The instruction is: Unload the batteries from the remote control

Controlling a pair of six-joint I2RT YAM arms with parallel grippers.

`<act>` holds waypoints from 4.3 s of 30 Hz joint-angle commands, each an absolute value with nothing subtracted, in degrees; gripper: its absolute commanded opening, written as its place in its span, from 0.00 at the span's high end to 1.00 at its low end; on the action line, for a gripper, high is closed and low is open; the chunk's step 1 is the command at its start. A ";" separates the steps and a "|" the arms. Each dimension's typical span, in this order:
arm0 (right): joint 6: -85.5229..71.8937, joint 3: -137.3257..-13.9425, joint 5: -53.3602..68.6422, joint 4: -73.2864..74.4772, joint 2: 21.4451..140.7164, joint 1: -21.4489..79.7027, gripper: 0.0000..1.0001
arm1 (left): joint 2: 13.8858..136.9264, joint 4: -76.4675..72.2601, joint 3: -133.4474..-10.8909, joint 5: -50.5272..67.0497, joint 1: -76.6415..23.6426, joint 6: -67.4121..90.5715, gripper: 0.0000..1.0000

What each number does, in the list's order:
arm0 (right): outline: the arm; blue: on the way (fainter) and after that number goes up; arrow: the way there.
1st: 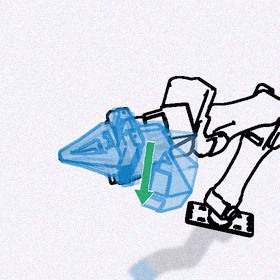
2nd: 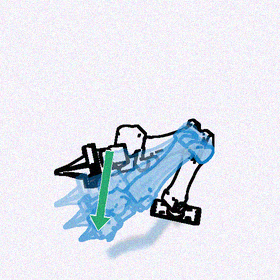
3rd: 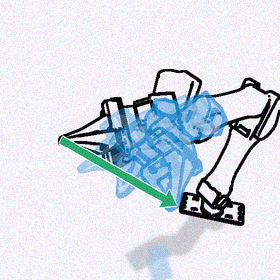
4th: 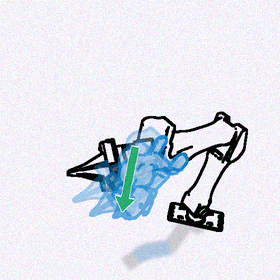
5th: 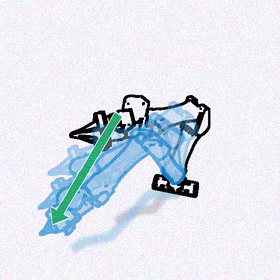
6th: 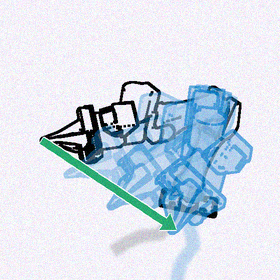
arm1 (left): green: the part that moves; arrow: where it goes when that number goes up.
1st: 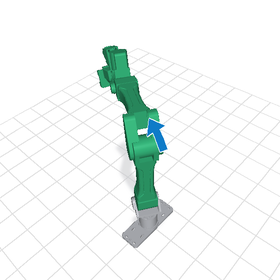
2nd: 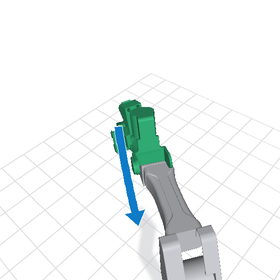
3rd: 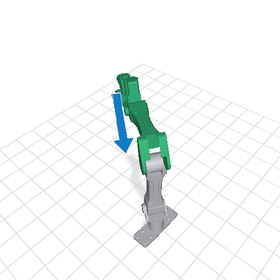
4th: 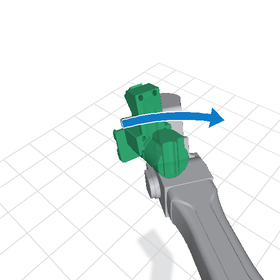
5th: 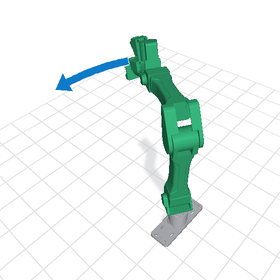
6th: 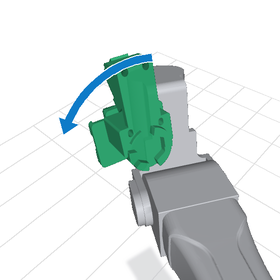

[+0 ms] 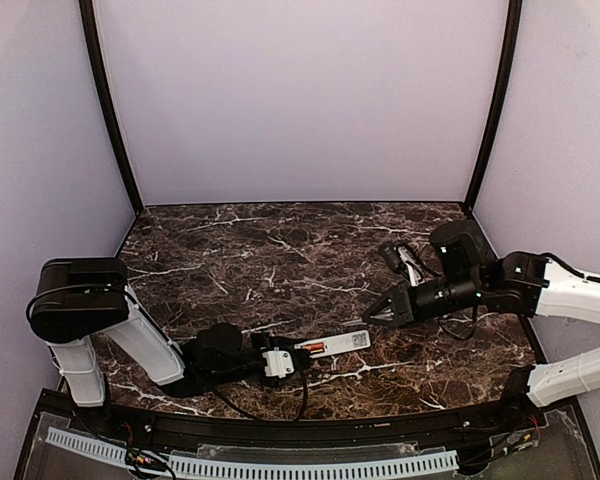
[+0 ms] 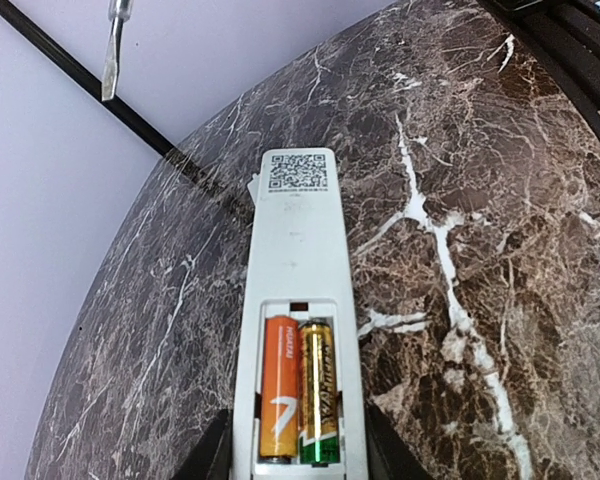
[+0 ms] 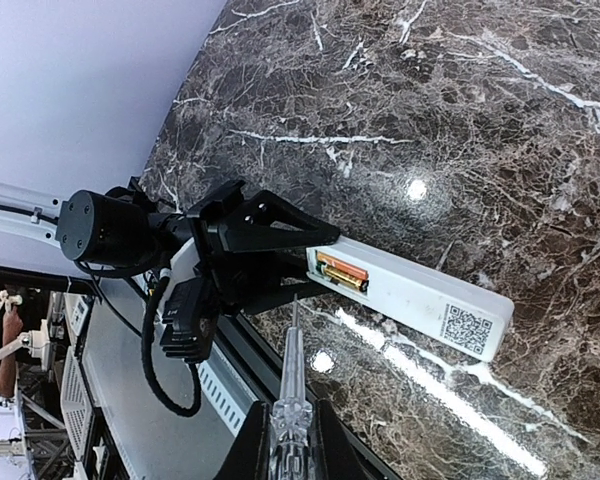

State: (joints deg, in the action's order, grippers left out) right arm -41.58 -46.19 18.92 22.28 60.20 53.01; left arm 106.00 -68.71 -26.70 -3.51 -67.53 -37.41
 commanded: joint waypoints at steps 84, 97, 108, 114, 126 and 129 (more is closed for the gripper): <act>-47.26 -52.33 8.79 23.26 79.14 61.43 1.00 | 108.87 -70.58 -27.53 0.73 -64.98 -34.36 1.00; -46.54 -53.30 9.70 21.63 81.05 61.43 1.00 | 108.80 -70.36 -27.67 1.32 -64.97 -34.19 1.00; -46.24 -53.91 8.31 23.96 79.83 61.36 1.00 | 108.91 -69.84 -27.76 1.28 -64.95 -34.44 1.00; -46.14 -54.01 7.13 25.31 78.43 61.36 1.00 | 108.90 -69.70 -27.86 1.30 -65.00 -34.37 1.00; -45.41 -54.86 7.54 25.31 81.08 61.40 1.00 | 108.81 -69.70 -27.83 1.31 -64.95 -34.37 1.00; -45.44 -54.85 7.40 25.50 81.03 61.41 1.00 | 108.73 -69.61 -27.85 1.35 -64.95 -34.37 1.00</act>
State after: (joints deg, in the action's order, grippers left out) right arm -45.93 -53.60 8.27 24.97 80.49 60.77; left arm 108.77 -69.71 -26.98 0.99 -65.10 -34.65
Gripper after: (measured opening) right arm 0.105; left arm 0.360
